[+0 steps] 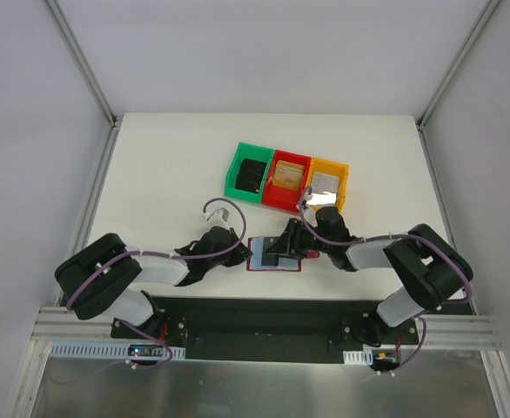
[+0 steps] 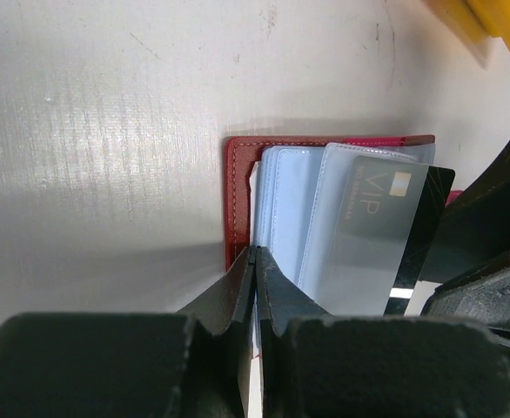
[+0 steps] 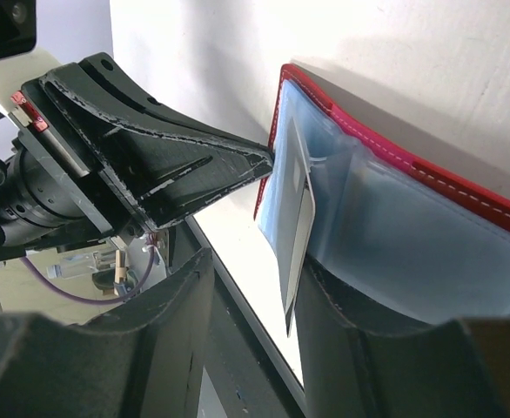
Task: Take the credit cards out of the card holder
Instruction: Remove the credit card from the card holder.
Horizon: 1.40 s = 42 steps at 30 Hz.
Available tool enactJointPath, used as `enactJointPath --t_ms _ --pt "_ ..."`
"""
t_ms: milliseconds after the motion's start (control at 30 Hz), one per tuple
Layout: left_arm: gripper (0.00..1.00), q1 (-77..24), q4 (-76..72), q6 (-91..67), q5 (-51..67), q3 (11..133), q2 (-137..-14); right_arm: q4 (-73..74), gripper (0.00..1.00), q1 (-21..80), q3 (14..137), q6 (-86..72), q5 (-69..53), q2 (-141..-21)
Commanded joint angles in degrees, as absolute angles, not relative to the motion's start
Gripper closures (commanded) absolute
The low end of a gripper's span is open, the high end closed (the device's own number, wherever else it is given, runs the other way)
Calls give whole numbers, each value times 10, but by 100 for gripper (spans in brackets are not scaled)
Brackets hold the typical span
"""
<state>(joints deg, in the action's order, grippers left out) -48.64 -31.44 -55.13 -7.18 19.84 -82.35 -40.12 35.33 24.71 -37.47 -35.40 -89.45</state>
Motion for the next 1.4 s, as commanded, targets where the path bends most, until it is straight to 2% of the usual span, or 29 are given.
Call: enactJointPath --t_ms 0,200,433,1000,1267,1367 --pt "100 -482 -209 -541 -98 173 -834 -408 57 347 240 -359 -368 -870" --pt "100 -482 -210 -541 -97 173 -834 -406 59 345 242 -359 -368 -867" --pt "100 -482 -210 -542 -99 170 -831 -404 68 342 239 -359 -367 -863" --pt "100 -480 -209 -546 -103 165 -825 -393 77 330 235 -352 -369 -852" --pt "100 -480 -209 -545 -101 164 -824 -388 87 330 236 -352 -367 -853" --pt "100 -480 -209 -545 -101 165 -824 -383 95 330 236 -352 -365 -855"
